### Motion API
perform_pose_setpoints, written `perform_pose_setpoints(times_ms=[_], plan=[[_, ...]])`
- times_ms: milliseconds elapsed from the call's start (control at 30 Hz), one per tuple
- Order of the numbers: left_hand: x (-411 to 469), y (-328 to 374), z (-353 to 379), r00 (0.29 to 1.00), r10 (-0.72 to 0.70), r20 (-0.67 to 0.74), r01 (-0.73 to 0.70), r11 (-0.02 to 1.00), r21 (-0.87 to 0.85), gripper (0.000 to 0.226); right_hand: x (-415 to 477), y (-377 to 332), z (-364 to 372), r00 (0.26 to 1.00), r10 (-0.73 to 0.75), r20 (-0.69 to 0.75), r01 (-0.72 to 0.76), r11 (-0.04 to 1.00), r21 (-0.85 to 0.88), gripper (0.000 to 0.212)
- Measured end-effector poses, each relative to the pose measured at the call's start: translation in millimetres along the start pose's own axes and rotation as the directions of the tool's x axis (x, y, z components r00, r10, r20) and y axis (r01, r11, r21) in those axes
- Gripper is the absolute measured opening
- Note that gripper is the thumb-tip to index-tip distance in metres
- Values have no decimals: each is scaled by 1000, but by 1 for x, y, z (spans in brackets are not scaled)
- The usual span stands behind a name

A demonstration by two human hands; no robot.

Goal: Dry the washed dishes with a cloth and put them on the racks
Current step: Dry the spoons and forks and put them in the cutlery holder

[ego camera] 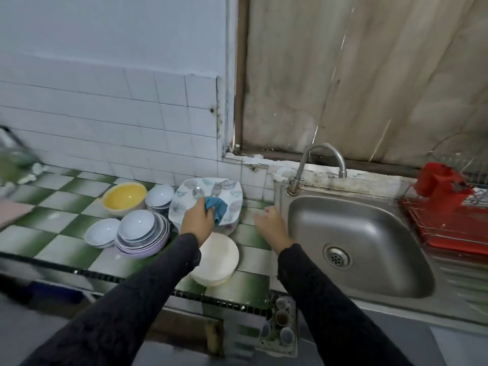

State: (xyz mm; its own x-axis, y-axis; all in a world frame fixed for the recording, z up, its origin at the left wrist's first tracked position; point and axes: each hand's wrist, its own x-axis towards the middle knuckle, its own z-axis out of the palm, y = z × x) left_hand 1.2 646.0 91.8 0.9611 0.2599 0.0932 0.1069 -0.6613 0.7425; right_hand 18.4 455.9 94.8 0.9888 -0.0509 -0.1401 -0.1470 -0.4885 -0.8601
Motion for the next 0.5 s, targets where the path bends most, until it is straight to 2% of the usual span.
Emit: perform_pose_setpoints(times_ms=[133,233,267,333,367,500], plan=[[22,-42,-42,997,-73,20,74,997,-15,28,18,-16,63,999,25,33,-26,999,37,27],[36,-70,-64,988,-146,43,149,985,-89,29,27,-23,97,998,20,53,-18,999,-33,5],[39,-76,-69,984,-168,60,174,979,-107,30,29,-25,104,998,23,57,-20,998,-53,9],[48,-83,-75,979,-183,90,194,971,-140,32,36,-28,117,998,19,61,-14,996,-84,37],[52,-86,-75,979,-182,97,195,968,-157,32,39,-30,123,998,24,59,-18,995,-96,44],[75,-97,-68,974,-187,130,209,961,-182,34,59,-31,141,998,13,60,-5,991,-136,44]])
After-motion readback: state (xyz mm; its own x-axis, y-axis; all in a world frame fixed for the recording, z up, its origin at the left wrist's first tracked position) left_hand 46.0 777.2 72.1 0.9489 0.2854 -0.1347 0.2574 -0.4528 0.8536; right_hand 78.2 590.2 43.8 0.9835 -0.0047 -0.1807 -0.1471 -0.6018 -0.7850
